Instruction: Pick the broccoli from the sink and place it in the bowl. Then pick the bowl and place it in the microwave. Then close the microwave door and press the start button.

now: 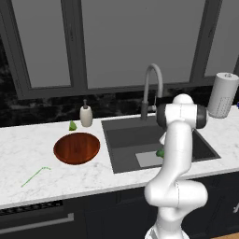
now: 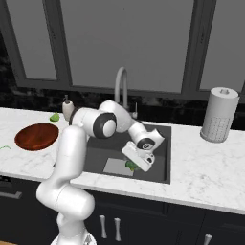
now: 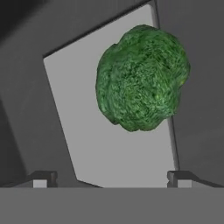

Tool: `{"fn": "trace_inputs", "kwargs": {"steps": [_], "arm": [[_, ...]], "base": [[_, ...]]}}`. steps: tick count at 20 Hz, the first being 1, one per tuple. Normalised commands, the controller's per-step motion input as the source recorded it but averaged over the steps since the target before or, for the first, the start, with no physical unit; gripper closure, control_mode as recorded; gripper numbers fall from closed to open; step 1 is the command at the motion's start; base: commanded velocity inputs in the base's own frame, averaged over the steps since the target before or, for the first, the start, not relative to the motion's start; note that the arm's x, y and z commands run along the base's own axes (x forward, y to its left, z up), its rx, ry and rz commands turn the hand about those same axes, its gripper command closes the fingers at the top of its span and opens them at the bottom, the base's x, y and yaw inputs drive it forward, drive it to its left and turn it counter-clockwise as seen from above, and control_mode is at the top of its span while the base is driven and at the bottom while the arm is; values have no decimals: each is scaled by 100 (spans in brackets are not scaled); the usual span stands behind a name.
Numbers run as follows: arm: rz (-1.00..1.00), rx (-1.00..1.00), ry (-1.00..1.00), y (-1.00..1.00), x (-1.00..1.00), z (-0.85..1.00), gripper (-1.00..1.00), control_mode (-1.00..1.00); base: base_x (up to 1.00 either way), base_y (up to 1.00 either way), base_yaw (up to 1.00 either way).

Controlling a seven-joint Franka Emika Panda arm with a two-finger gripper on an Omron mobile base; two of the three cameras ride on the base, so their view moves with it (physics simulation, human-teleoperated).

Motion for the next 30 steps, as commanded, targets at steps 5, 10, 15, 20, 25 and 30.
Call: {"fn": "trace_inputs", "kwargs": {"steps": [5, 10, 15, 20, 25, 30], "arm": [[0, 6, 0, -9, 35, -16, -100, -100], [0, 5, 0, 0, 39, -23, -100, -100], [0, 3, 0, 0, 28, -29, -100, -100], [0, 1, 0, 0, 2, -23, -100, -100], [0, 0, 0, 8, -2, -16, -100, -100], [0, 0, 0, 22, -6, -8, -100, -100]], "base": [[0, 0, 0], [0, 0, 0], [0, 0, 0], [0, 0, 0], [0, 0, 0], [0, 0, 0]]}}
